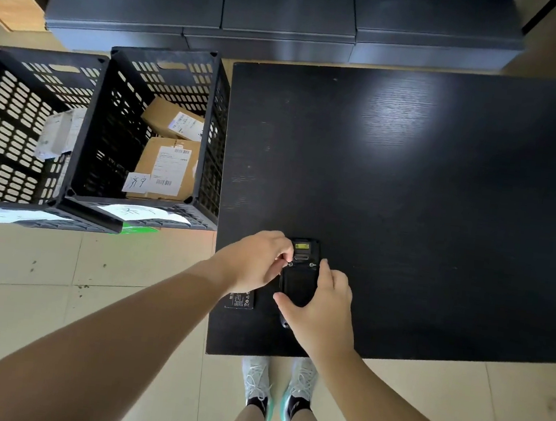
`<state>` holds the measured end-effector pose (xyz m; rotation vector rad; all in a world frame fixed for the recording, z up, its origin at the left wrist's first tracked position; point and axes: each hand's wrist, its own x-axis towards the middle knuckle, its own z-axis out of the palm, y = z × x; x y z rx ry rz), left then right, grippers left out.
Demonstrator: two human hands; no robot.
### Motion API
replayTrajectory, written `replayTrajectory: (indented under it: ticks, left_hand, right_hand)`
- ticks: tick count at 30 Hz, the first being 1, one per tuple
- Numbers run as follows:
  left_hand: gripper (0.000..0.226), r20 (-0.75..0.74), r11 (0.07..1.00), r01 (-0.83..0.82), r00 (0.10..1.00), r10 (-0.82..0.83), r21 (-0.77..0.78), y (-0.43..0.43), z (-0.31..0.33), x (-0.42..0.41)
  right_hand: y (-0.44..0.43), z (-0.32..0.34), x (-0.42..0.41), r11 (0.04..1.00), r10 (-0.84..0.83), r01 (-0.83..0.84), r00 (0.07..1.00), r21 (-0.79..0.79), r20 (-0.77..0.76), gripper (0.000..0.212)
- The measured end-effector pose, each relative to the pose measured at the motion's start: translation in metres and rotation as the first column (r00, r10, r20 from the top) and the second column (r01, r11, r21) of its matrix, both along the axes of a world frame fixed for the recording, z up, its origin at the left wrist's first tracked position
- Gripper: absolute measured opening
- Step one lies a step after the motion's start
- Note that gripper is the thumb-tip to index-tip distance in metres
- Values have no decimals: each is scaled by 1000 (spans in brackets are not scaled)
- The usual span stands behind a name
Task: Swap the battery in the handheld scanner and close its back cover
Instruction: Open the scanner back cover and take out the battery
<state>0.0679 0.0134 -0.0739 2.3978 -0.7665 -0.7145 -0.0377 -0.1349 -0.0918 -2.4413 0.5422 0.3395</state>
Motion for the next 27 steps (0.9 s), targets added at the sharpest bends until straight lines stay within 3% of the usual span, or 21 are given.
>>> replayTrajectory:
  ticks: [17,27]
  left_hand:
    - [21,61,959,283,957,-285,32,0,4,19]
    - [23,130,940,341,932,-339,5,1,-8,25]
  right_hand:
    - [-2,-1,-3,999,35,-36,999,-29,-27,110]
    - [-2,-2,-5,999,10,-10,1000,-44,2,107]
